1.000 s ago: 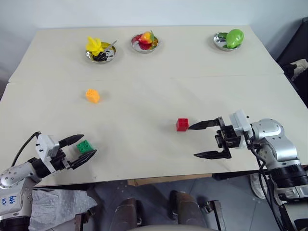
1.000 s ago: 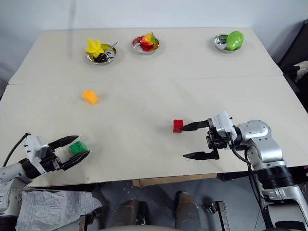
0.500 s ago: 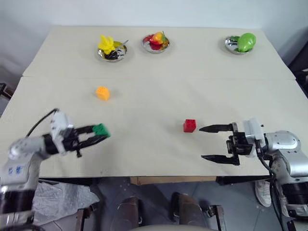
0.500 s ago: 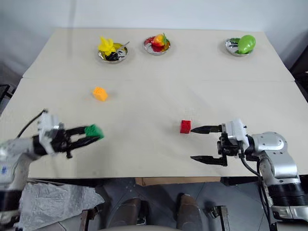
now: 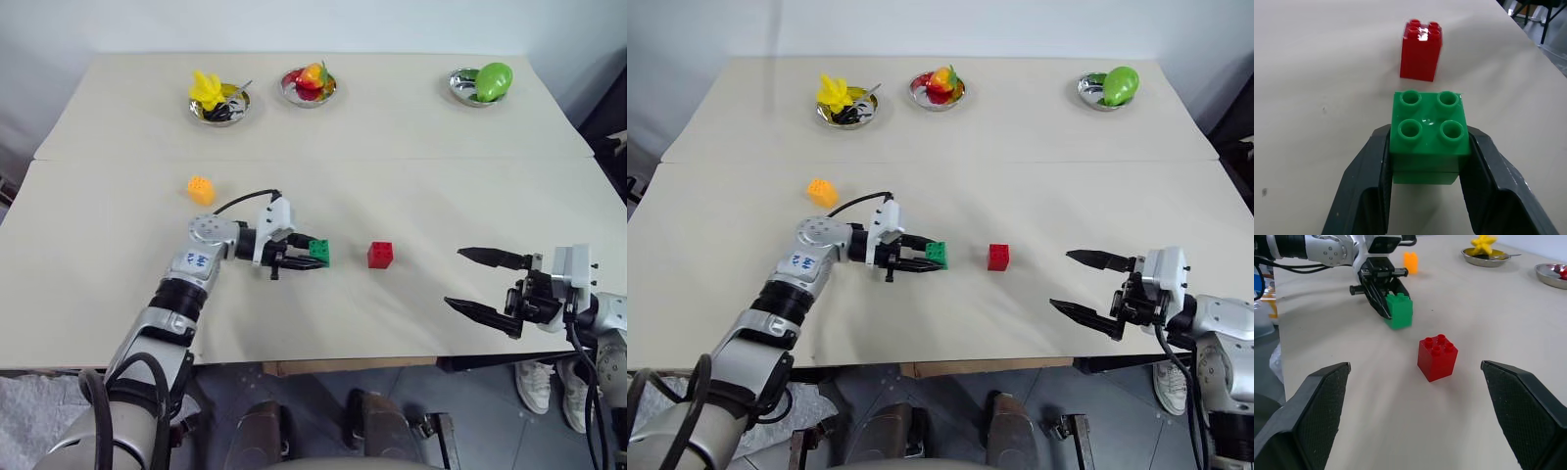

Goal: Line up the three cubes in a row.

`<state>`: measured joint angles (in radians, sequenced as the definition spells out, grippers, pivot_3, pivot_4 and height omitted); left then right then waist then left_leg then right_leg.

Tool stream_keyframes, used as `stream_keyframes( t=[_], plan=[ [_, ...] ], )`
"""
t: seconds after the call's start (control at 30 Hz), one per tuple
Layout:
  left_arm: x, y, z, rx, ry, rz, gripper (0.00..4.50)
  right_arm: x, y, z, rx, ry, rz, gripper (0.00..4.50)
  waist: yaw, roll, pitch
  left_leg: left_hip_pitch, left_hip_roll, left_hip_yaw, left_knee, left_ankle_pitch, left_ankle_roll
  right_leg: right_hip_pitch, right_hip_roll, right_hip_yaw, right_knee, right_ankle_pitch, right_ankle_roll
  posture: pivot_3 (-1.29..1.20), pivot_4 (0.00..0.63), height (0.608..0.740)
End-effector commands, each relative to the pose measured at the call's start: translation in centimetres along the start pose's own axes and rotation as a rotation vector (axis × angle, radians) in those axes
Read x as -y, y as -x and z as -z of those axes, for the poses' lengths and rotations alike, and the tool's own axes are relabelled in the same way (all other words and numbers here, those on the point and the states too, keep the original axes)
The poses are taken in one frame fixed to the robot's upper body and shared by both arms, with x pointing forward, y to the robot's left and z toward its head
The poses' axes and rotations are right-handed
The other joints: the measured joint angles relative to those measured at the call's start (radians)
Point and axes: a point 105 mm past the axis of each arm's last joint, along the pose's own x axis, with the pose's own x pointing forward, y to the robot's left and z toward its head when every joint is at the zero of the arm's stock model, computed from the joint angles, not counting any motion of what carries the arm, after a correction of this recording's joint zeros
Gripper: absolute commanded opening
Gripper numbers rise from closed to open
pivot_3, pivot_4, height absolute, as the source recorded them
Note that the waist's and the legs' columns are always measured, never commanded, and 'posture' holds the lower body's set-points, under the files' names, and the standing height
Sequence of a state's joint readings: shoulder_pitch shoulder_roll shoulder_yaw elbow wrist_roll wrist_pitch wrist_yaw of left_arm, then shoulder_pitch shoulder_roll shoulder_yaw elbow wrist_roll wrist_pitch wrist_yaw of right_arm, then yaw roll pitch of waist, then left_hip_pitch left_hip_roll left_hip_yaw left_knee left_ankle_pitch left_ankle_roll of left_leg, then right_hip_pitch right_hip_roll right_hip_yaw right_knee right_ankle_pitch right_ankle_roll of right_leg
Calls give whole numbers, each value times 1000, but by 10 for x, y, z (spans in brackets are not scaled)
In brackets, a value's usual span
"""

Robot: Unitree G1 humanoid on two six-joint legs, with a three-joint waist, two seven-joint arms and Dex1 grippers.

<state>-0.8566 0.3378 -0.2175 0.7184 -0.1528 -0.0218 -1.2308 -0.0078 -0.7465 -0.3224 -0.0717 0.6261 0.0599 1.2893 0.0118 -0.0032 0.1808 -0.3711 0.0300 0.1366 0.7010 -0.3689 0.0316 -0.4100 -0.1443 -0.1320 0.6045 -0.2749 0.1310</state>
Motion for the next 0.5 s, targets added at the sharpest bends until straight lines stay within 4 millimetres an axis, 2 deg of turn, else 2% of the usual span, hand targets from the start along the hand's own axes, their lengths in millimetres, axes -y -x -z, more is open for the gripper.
stream_keyframes(
  t=[0.03, 0.2, 0.27, 0.37, 0.5],
  plan=[
    [0, -6, 0, -23, 0, 24, 1503, -3, 0, -10, 37, 19, 19, 4500, 2, 0, 0, 0, 0, 0, 0, 0, 0, 0, 0, 0, 0, 0, 0, 0, 150, 740],
    [2, -11, 2, -35, -3, 47, 1503, -7, -4, -4, 30, 8, 5, 4500, 4, 0, 0, 0, 0, 0, 1, 0, 0, 0, 0, 0, 0, 0, 0, 0, 150, 740],
    [-3, -10, 2, -38, -14, 16, 2217, -8, -5, -1, 30, 2, 2, 4500, 8, 0, 0, 0, 0, 0, 1, 0, 0, 0, 0, 0, 0, 0, 0, 0, 150, 740],
    [-8, -10, -11, 24, -59, -24, 3122, -8, -9, 1, 35, -3, -8, 4500, 12, 0, 0, 0, 0, 0, 1, 0, 0, 0, 0, 0, 0, 0, 0, 0, 150, 740],
    [-1, 10, -26, 114, -112, 0, 4213, -12, -19, 0, 56, -9, -45, 4500, 10, 0, 0, -1, 0, -1, 1, 0, 0, 0, 0, 0, 0, 0, 0, 0, 150, 740]
  ],
)
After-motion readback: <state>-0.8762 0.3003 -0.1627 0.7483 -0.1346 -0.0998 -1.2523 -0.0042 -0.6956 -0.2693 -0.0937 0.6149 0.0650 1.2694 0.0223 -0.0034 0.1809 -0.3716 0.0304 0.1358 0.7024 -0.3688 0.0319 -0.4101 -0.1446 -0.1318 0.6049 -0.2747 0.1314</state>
